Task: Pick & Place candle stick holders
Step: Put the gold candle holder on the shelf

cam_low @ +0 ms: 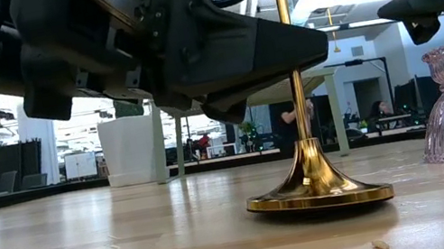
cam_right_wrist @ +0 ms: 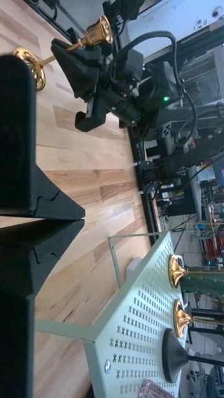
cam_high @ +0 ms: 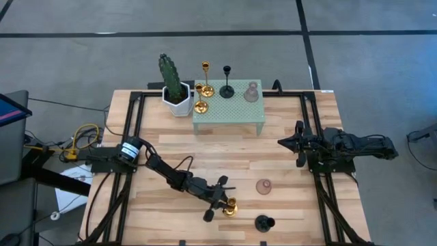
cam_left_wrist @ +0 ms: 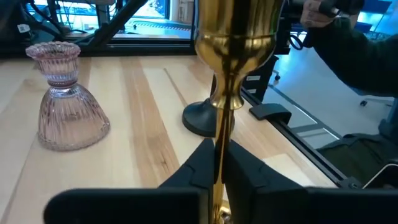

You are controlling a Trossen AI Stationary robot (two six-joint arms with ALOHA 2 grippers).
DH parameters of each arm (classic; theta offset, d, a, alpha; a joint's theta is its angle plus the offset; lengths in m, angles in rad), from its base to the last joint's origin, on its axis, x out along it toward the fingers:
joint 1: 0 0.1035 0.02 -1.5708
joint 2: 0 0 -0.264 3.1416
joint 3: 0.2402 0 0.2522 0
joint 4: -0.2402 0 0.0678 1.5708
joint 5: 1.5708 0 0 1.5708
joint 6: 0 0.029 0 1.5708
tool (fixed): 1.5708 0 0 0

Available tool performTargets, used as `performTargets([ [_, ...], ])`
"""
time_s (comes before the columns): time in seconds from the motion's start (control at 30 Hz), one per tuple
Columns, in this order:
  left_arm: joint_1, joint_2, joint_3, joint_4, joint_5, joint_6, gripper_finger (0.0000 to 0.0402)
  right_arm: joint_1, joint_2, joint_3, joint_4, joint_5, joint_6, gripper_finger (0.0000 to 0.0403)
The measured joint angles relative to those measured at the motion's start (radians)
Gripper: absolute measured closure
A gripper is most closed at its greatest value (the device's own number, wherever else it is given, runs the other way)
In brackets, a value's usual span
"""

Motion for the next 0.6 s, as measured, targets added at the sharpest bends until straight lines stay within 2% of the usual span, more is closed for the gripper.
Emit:
performTargets([
  [0.13,0.003,0.000,0.000,-0.003,-0.007,-0.047,0.0365,0.000,0.000,0.000,0.000,0.000,0.000,0.0403],
  [0.3,0.005,0.000,0.000,-0.001,-0.067,-0.073,0.0386,0.000,0.000,0.000,0.000,0.000,-0.001,0.0403],
  [0.43,0.016,-0.028,-0.001,-0.054,-0.079,-0.088,0.0381,0.000,0.000,0.000,0.000,0.000,-0.002,0.0403],
  [0.5,0.019,-0.074,-0.001,-0.152,-0.138,-0.099,0.0374,0.000,0.000,0.000,0.000,0.000,-0.002,0.0403],
  [0.6,0.014,-0.167,-0.003,-0.318,-0.315,-0.091,0.0379,0.000,0.000,0.000,-0.001,0.000,-0.002,0.0403],
])
